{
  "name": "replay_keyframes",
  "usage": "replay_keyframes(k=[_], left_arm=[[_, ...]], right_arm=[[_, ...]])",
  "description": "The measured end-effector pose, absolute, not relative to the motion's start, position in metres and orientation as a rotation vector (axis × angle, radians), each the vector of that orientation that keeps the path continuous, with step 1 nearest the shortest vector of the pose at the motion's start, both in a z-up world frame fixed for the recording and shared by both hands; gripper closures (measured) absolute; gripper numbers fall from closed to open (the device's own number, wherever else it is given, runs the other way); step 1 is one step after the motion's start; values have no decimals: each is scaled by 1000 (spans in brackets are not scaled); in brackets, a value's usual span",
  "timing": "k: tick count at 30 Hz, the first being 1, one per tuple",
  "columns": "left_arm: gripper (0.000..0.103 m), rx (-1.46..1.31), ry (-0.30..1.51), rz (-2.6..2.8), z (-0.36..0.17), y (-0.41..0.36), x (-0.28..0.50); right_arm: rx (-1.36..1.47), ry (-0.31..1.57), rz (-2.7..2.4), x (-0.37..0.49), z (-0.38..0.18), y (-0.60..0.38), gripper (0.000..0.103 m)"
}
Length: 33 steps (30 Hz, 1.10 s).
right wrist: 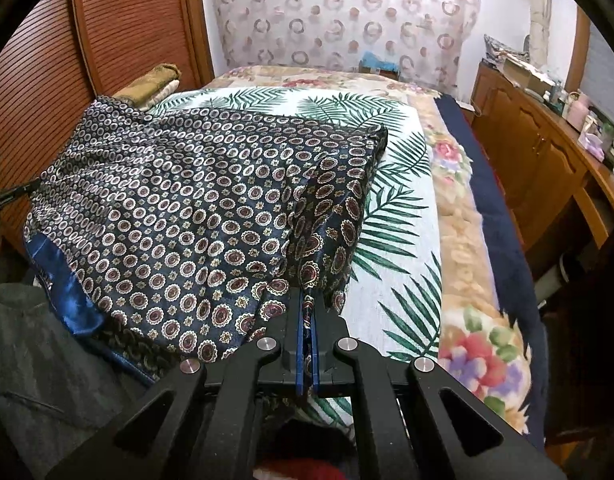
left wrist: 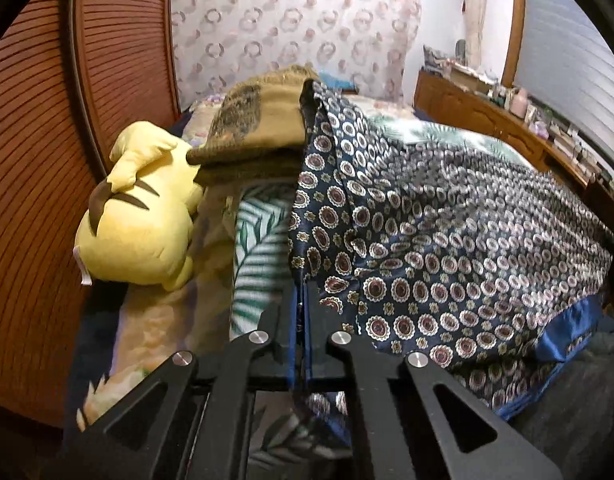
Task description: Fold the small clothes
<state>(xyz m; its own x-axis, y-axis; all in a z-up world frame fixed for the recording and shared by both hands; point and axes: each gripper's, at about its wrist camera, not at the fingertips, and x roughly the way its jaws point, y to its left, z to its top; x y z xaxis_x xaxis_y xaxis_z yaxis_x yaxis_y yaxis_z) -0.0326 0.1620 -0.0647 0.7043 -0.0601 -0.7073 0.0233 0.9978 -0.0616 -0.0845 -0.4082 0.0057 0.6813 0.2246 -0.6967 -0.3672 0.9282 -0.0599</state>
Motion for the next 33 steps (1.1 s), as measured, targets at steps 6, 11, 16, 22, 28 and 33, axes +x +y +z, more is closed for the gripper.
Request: replay_keyframes(k=[6, 11, 16, 22, 28, 33], left_arm=[[90, -60, 832, -42, -74, 164, -27], [74, -61, 852, -43, -81, 165, -27], [63, -72, 867, -49, -87, 162, -26], [63, -85, 872, -42, -90, 162, -26], [63, -84, 869, -42, -90, 162, -26], [63, -76, 866, -38, -90, 161, -26]], right_arm=[[-214, 722, 310, -80, 16, -405, 89], [-258, 663, 327, -85, 23, -392, 53], [-257, 629, 370, -79, 20, -369, 42], [-254, 627, 412, -56, 4, -338, 41], [-258, 652, 420, -33, -12, -322, 41], [-287, 683, 397, -20, -27, -313, 41]])
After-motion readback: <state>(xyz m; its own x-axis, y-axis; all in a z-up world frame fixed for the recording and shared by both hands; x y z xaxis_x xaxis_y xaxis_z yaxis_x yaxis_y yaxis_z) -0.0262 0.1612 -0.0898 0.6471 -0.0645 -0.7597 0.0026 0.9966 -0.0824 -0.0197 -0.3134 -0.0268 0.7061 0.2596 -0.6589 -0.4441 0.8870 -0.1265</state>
